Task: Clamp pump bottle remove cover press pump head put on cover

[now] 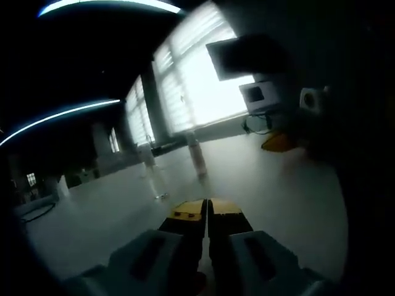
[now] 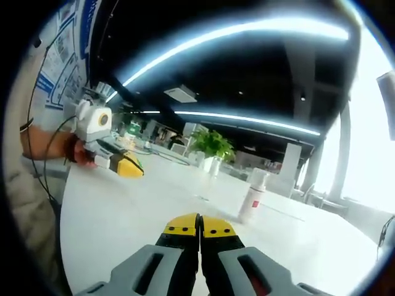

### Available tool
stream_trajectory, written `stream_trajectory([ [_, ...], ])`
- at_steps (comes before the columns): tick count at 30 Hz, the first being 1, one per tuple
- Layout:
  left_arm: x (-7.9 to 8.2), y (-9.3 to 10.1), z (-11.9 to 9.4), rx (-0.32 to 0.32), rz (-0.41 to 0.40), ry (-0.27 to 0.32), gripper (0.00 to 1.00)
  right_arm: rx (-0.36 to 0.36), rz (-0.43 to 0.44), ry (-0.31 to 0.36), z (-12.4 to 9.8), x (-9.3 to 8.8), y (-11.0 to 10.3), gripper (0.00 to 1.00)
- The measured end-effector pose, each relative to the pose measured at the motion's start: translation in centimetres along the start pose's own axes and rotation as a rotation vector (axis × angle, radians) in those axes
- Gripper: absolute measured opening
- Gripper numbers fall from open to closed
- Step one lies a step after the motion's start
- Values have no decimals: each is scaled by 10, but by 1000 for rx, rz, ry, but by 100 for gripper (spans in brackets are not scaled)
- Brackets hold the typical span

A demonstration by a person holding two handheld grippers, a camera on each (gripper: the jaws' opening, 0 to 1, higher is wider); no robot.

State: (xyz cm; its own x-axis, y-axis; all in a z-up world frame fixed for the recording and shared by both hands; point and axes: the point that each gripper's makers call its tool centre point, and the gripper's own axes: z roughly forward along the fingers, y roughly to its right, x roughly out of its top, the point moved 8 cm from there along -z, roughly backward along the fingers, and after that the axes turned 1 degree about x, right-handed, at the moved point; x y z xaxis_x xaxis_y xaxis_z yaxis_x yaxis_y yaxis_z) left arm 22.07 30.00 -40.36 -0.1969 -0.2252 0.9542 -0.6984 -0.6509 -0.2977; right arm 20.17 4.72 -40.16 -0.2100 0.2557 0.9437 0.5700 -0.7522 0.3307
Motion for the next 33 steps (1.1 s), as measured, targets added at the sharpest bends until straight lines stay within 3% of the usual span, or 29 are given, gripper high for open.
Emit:
stream_trajectory([
  [8,2,1,0,-9,27,15,0,0,0,-1,-1,-2,3,0],
  [16,15,6,-5,-46,77,133,0,3,-5,5,-1,-1,2,0],
  [24,15,7,-5,-49,86,138,0,10,-14,14,-1,1,-1,0],
  [33,13,2,-3,-23,61,100,0,11,-22,19,-1,1,1,0],
])
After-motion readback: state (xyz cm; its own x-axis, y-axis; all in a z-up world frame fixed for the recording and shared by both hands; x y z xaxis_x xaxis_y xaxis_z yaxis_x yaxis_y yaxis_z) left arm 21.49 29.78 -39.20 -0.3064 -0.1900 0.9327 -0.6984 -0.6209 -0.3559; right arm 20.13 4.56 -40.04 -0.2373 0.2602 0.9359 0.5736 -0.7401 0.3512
